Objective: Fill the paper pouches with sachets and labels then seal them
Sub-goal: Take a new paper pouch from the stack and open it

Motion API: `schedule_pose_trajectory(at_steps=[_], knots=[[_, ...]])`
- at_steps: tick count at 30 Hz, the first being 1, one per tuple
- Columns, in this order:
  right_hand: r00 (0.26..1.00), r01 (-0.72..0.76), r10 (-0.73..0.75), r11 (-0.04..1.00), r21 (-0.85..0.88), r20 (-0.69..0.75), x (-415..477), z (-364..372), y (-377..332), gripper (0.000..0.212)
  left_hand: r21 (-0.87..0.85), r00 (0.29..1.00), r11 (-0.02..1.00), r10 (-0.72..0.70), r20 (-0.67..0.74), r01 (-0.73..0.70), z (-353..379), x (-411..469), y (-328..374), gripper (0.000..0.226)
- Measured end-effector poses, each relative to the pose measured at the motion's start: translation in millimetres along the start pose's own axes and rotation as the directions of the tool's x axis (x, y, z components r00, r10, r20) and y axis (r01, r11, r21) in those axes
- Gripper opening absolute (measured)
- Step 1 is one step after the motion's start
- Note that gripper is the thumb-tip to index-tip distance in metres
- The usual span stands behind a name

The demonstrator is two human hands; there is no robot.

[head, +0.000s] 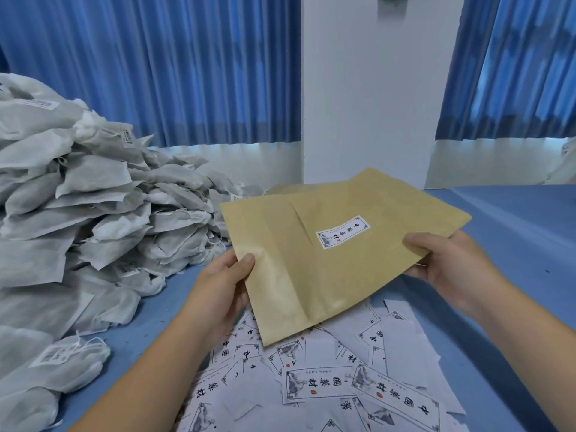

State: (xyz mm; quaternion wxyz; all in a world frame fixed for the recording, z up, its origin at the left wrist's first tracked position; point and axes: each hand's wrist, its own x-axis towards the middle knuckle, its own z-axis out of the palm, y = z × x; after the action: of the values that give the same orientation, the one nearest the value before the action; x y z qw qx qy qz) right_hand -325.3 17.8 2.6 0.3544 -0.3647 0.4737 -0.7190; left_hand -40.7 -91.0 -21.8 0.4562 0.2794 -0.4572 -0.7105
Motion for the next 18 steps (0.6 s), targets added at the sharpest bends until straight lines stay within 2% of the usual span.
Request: schedule_pose_trajectory(at_steps=[2,4,8,10,12,14,16,18], knots=[[0.993,0.05,-0.059,0.995,-0.087,-0.101,-1,9,1,0.03,-0.049,1.0,0.999,0.001,0.01,0.0,3,2,-2,0.024],[0.953,0.131,-0.165,0.981,-0.142,-0.256,-2,16,-4,0.027,-0.039,1.0,0.999,-0.011,-0.024,0.01,7,2,-4,0.024],[0.784,0.384,-0.449,0.893,-0.234,-0.428,-3,24,-37,0.019,0.026,0.993,1.0,0.001,-0.115,0.002,8,3,-5,0.038],[0.674,0.522,-0.594,0.804,-0.285,-0.44,-4,31,-53,0.018,0.074,0.996,0.997,0.038,-0.078,-0.032,11,0,-2,0.044],[0.603,0.636,-0.733,0.68,-0.364,-0.316,-6,42,-63,0.02,0.049,0.998,0.997,0.059,0.006,-0.059,16,-5,1,0.048],[0.558,0.721,-0.828,0.522,-0.455,-0.066,-9,54,-62,0.029,-0.01,0.993,0.997,0.078,0.084,-0.078,23,-10,3,0.047],[0.504,0.759,-0.844,0.331,-0.56,0.185,-13,64,-51,0.042,-0.046,0.988,0.996,0.084,0.131,-0.078,27,-13,3,0.047],[0.52,0.745,-0.769,0.198,-0.637,0.37,-15,72,-32,0.062,-0.072,0.986,0.996,0.064,0.152,-0.054,29,-14,3,0.054]])
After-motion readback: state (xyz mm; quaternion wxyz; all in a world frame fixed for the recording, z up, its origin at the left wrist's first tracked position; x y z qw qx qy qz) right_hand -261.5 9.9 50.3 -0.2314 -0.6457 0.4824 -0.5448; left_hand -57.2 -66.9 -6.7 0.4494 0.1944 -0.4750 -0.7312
